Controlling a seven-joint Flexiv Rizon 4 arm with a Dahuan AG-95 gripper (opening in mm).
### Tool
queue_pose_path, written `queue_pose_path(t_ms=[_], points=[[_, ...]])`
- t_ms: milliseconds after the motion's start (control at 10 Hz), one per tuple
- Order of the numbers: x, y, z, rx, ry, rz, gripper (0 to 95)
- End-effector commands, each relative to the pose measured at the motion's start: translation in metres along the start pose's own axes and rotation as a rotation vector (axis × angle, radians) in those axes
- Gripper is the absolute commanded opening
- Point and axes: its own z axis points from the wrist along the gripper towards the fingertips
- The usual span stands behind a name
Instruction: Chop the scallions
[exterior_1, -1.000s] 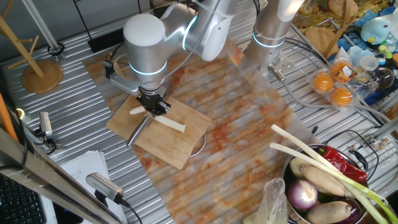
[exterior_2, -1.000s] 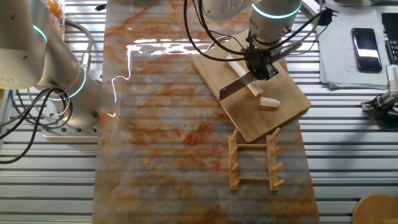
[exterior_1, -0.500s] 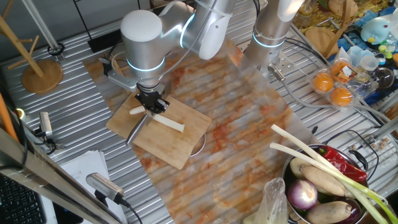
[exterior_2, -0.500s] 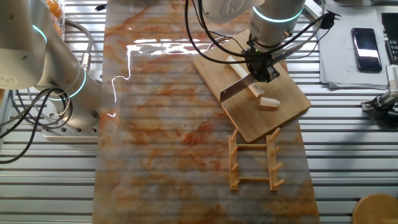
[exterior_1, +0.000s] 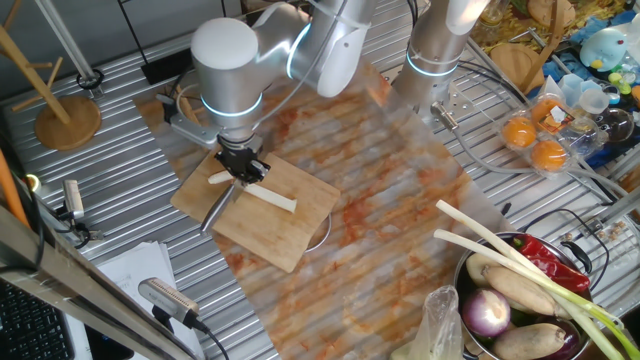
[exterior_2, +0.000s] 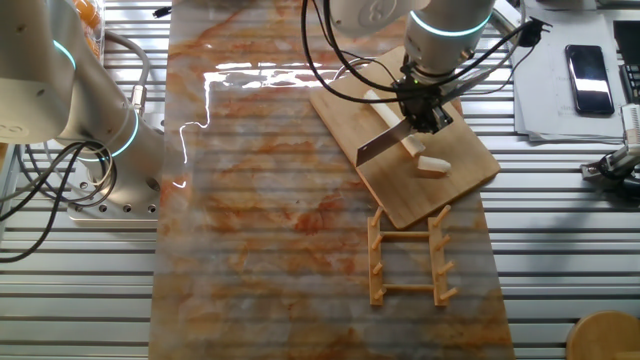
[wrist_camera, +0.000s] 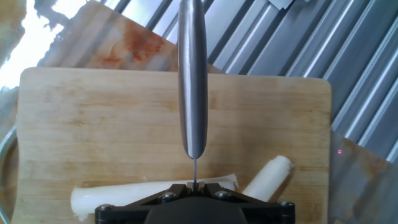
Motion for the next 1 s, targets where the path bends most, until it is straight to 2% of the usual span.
queue_pose_path(t_ms=[100,500,800,1000], points=[[0.000,-0.001,0.003,0.000,-0.007,-0.003,0.0],[0.000,-0.003,0.002,-0.006,-0.007,-0.003,0.0],[0.000,-0.006,0.013,-0.009,-0.005,-0.012,0.0],[0.000,-0.007,0.014,-0.012,-0.001,-0.013,0.0]])
